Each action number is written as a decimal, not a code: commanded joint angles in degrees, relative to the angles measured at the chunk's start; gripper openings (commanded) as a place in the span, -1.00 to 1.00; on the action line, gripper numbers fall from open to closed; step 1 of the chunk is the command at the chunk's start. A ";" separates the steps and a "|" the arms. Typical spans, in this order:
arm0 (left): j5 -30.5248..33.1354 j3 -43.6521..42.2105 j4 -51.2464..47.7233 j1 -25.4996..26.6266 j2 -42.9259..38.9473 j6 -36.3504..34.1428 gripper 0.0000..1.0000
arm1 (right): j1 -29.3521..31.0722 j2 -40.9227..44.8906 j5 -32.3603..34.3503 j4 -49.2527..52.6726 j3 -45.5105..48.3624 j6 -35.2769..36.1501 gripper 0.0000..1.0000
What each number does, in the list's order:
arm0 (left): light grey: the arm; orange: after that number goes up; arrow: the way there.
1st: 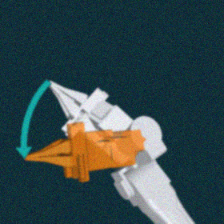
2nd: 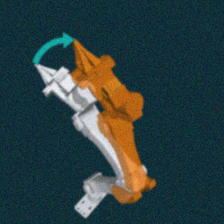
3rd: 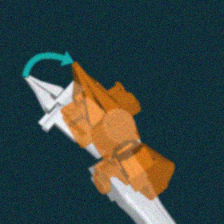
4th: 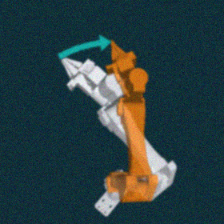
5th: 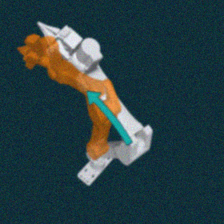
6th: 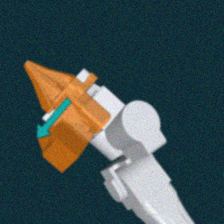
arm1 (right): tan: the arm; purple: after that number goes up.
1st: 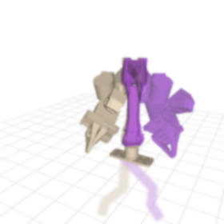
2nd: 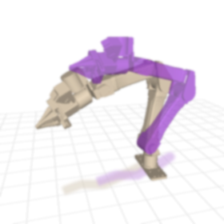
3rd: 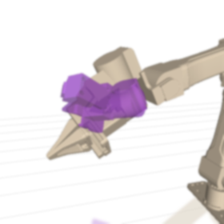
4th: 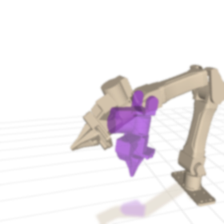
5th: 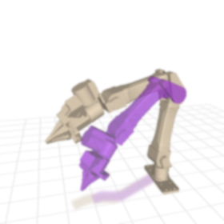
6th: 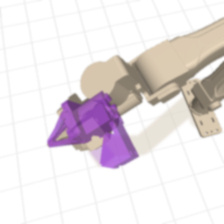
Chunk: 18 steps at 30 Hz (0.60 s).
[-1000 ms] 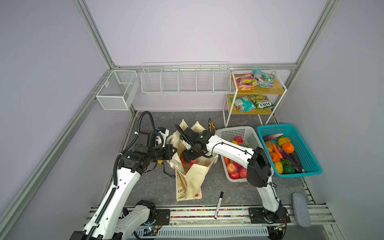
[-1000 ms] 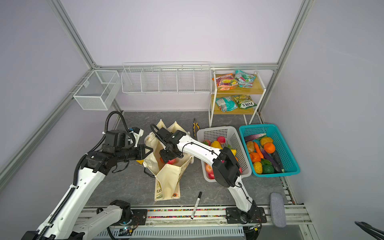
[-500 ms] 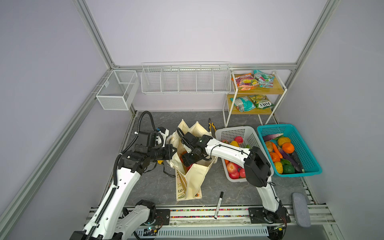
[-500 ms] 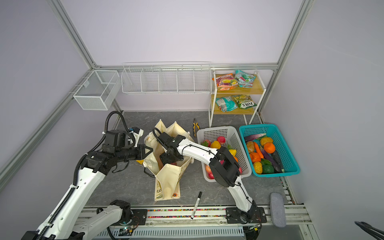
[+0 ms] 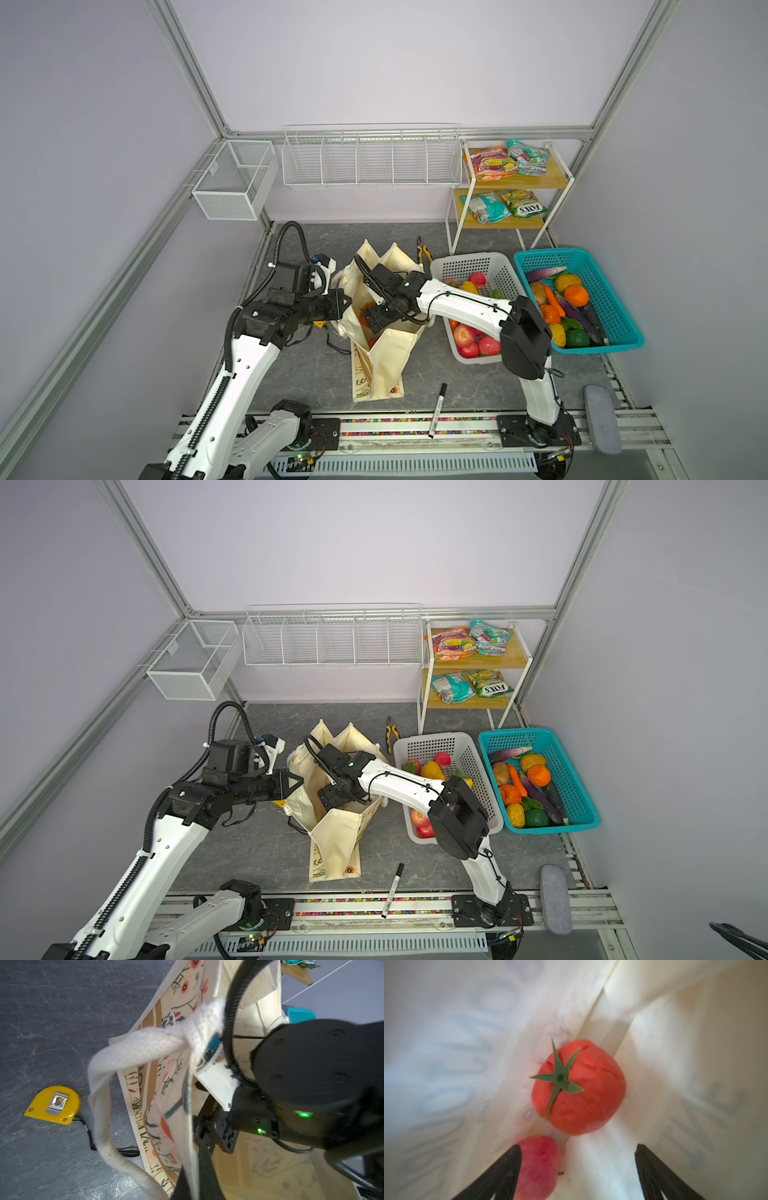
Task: Place the food into the grocery bag and tie it
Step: 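Open the right gripper to drop the apple inside the bag, then withdraw the right gripper from the bag back over the white basket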
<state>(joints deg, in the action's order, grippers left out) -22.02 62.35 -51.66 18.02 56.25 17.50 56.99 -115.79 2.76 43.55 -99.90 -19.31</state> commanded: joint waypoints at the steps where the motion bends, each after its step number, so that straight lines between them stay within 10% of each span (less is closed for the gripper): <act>1: 0.98 2.31 -1.36 -0.14 -0.54 -0.17 -1.00 | 0.41 6.47 2.09 -0.79 -0.34 2.02 0.76; 18: 0.76 3.74 -0.25 -0.09 0.78 1.44 -1.00 | -0.74 30.18 15.17 -5.61 5.94 10.48 0.76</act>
<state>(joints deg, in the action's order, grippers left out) -20.25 63.64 -52.56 18.02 57.04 18.41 56.99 -86.13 13.15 38.59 -96.60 -11.46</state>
